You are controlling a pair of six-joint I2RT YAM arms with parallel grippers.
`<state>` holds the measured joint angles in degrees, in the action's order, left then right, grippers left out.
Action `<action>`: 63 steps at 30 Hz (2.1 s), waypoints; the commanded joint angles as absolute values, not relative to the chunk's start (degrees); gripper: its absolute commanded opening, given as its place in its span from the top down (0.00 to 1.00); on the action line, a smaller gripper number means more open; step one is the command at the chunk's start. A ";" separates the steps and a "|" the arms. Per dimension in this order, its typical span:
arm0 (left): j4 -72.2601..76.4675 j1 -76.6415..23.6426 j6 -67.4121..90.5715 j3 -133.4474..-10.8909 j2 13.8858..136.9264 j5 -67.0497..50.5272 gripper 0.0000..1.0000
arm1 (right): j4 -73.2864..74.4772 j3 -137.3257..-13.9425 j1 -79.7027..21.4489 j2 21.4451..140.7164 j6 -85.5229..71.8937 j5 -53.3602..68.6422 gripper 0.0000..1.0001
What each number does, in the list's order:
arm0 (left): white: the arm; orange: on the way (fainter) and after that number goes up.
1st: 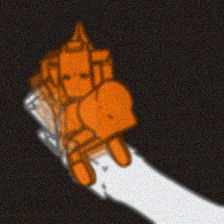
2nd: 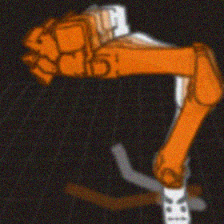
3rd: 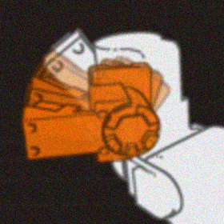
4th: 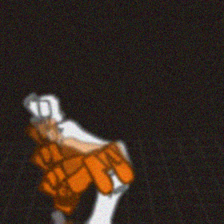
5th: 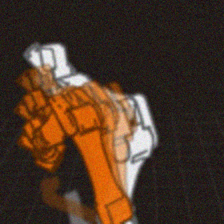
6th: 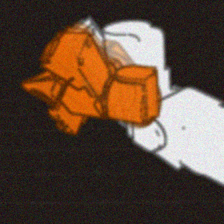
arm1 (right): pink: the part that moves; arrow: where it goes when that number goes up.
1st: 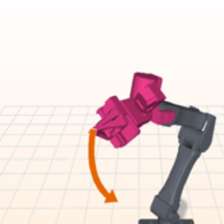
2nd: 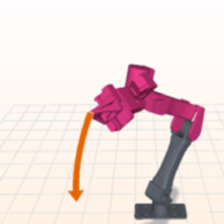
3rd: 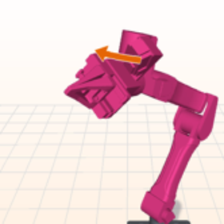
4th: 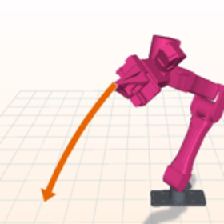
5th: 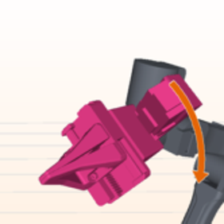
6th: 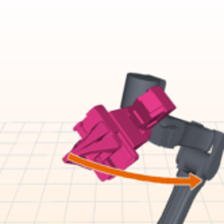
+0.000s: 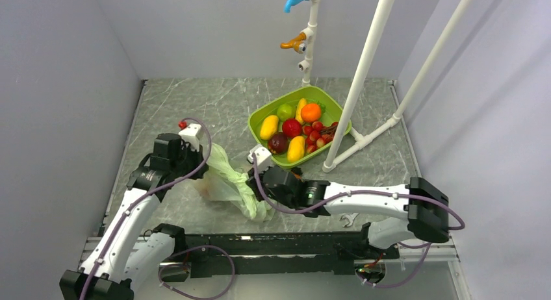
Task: Take the fake fruits out of the plastic bag
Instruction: Untie the plastic bag at the center of the board.
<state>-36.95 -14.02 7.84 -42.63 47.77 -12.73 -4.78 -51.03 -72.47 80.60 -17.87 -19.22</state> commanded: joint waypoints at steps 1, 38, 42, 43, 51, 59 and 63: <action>-36.19 -9.24 8.95 -45.24 45.88 -7.03 1.00 | -5.86 -45.10 -72.66 74.81 -20.38 -18.96 1.00; -34.74 -7.03 7.87 -44.57 46.80 -15.03 1.00 | 8.84 -73.23 -77.78 95.51 -0.79 -25.02 0.56; -34.87 -7.03 7.93 -44.62 46.58 -14.43 1.00 | 9.90 -73.56 -80.05 97.54 -0.53 -34.27 0.70; -34.94 -7.00 7.91 -44.71 46.64 -14.42 1.00 | 9.26 -73.18 -80.60 97.67 1.03 -36.69 0.75; -35.00 -6.86 7.86 -44.82 46.62 -14.14 1.00 | 3.19 -64.96 -81.65 88.62 0.12 -40.18 1.00; -34.91 -5.98 8.09 -44.67 45.92 -13.69 1.00 | -7.92 -46.70 -76.99 69.97 -5.72 -14.80 1.00; -34.67 -5.34 7.94 -44.73 46.38 -14.81 1.00 | -12.34 -39.57 -71.15 64.82 -12.17 -7.35 1.00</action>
